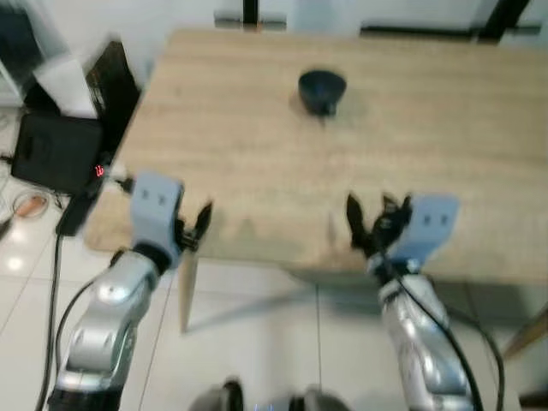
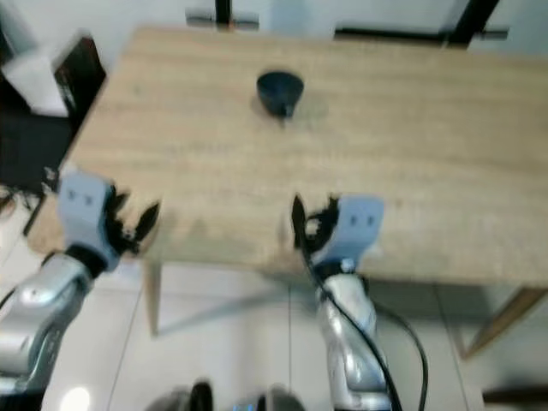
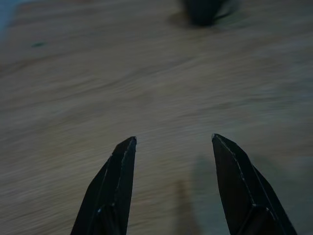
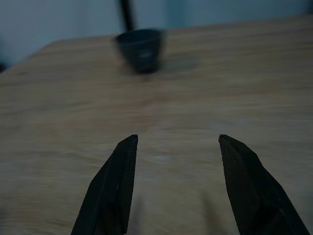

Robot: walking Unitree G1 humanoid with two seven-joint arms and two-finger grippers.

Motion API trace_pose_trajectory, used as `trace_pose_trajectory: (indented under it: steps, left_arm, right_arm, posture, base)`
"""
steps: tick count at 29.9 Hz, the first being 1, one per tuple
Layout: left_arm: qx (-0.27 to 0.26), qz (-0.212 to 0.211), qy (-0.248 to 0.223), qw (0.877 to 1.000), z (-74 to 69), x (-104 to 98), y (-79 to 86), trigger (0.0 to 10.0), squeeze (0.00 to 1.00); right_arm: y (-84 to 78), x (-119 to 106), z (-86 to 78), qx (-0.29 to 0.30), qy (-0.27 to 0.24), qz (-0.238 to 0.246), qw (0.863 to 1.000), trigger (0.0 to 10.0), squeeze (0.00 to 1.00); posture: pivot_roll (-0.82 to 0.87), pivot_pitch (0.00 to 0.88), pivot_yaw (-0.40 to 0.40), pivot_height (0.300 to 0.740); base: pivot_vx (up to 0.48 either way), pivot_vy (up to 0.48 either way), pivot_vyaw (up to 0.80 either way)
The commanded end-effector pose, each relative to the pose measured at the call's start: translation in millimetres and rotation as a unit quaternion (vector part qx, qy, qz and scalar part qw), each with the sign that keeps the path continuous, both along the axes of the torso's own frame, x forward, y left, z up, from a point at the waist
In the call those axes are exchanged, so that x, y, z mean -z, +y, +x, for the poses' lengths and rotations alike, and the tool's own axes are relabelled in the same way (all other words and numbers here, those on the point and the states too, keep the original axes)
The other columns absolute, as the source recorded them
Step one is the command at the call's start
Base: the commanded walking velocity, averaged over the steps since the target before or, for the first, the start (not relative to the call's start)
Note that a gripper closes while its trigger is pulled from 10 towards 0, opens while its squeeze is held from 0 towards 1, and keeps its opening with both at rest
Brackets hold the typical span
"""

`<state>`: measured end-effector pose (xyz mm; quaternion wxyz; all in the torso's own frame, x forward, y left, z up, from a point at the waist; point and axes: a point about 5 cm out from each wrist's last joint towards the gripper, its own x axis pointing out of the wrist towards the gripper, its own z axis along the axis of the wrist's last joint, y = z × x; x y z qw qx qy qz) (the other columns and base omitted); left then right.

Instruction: Setting the table

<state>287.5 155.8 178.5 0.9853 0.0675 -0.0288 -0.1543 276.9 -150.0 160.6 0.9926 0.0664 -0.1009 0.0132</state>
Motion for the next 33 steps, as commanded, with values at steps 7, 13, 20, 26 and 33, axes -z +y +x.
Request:
trace_pose_trajectory:
  steps: [7,13,20,26,33]
  left_arm:
    - [-0.002,0.004,0.009,1.000,-4.1,5.0,1.5,10.0,0.37]
    - [-0.001,0.003,0.008,1.000,-4.7,4.7,0.3,10.0,0.37]
    - [-0.001,0.003,0.009,1.000,-4.6,4.5,-0.1,10.0,0.37]
    - [0.000,0.001,0.008,1.000,-5.1,3.9,-1.6,10.0,0.37]
    - [0.002,0.001,0.008,1.000,-5.3,3.2,-2.8,10.0,0.37]
  right_arm:
    - [4.1,4.5,-2.0,-0.006,0.010,0.004,1.000,10.0,0.00]
    - [4.2,4.5,-2.1,-0.006,0.010,0.004,1.000,10.0,0.00]
    - [3.8,4.6,-2.3,-0.005,0.011,0.004,1.000,10.0,0.00]
    - [3.5,4.9,-2.3,-0.005,0.012,0.004,1.000,10.0,0.00]
    - [3.1,5.1,-2.4,-0.004,0.012,0.004,1.000,10.0,0.00]
  posture:
    - [-0.09,0.097,0.042,0.740]
    - [-0.09,0.097,0.042,0.740]
    - [-0.09,0.098,0.042,0.740]
    - [-0.09,0.098,0.042,0.740]
    - [-0.09,0.098,0.042,0.740]
  base:
    - [-0.286,0.000,0.00]
    - [-0.285,0.000,0.00]
    - [-0.285,0.000,0.00]
    - [-0.277,0.000,0.00]
    - [-0.277,0.000,0.00]
